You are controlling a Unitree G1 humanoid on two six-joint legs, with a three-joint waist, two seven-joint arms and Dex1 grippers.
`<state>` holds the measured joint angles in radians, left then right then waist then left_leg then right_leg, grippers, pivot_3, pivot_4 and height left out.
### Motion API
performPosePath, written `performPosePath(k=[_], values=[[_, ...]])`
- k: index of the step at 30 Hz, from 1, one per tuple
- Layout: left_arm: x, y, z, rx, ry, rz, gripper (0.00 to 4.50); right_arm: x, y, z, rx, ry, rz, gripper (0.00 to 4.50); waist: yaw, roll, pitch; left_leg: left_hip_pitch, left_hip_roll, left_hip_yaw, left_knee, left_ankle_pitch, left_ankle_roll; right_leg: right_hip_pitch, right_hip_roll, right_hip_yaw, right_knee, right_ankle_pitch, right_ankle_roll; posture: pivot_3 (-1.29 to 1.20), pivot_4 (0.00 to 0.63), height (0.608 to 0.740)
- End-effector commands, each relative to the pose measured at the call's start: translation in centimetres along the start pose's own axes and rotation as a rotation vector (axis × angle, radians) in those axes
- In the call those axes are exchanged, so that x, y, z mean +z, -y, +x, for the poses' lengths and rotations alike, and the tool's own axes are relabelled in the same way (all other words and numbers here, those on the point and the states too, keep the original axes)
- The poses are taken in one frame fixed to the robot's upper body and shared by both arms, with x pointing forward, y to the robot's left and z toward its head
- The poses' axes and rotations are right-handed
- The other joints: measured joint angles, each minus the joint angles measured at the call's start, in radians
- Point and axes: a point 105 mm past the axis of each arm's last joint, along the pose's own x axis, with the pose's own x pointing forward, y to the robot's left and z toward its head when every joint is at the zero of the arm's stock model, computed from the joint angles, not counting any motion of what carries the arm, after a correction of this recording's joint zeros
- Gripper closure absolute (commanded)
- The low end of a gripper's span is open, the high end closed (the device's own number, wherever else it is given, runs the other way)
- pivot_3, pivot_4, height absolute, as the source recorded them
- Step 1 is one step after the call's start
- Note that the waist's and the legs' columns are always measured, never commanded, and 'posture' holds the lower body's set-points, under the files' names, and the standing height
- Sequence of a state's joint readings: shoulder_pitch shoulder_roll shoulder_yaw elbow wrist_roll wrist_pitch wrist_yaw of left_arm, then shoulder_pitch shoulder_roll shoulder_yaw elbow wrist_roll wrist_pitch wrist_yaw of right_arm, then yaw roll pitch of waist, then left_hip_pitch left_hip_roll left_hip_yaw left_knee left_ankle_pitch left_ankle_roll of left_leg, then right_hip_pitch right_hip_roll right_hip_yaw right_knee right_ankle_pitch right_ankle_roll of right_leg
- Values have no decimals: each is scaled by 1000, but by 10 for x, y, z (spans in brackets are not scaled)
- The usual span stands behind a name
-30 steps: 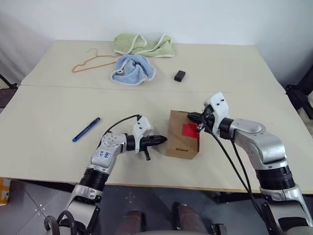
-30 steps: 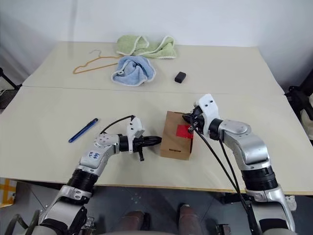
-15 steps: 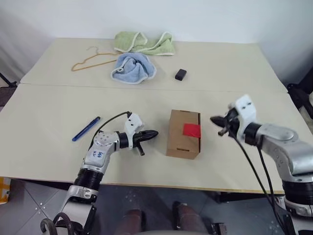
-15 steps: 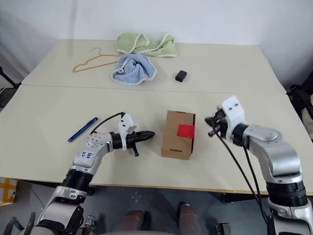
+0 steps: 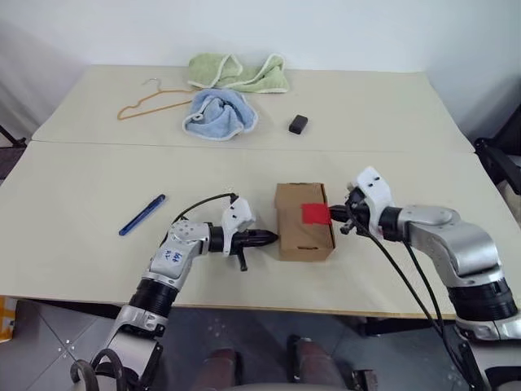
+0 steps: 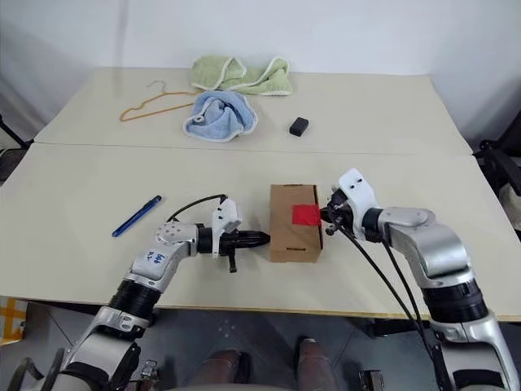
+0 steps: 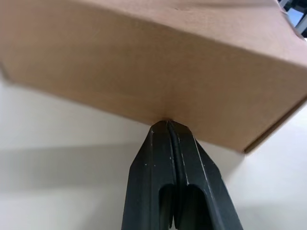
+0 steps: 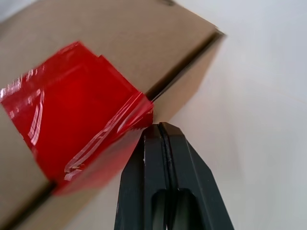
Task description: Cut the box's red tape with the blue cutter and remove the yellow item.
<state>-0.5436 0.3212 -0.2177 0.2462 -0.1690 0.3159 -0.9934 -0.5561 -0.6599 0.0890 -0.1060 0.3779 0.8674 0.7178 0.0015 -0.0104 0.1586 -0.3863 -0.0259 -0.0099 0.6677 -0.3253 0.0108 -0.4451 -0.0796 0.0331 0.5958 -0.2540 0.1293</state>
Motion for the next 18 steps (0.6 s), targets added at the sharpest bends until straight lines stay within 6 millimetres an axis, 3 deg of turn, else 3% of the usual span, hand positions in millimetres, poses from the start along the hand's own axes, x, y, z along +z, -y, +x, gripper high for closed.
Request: performPosePath(k=[1,11,15,18], values=[[6,6,4,-23,-4,7,4477,12,-1,3,27,34,-44,4500,0,0,0,0,0,0,0,0,0,0,0,0,0,0,0,0,150,740],[15,14,20,-46,-6,-17,4477,21,6,23,55,56,-106,4500,1,0,0,0,-2,0,1,0,1,0,1,0,1,0,0,0,150,740],[13,11,16,-15,-5,-27,4477,28,12,16,9,72,-139,4500,0,0,0,0,-4,0,1,1,2,0,0,0,2,0,0,0,150,740],[5,-1,-1,64,-21,-41,4477,41,30,-7,-130,122,-169,4500,-1,0,0,0,-4,0,1,1,1,0,0,0,2,0,1,0,150,740]])
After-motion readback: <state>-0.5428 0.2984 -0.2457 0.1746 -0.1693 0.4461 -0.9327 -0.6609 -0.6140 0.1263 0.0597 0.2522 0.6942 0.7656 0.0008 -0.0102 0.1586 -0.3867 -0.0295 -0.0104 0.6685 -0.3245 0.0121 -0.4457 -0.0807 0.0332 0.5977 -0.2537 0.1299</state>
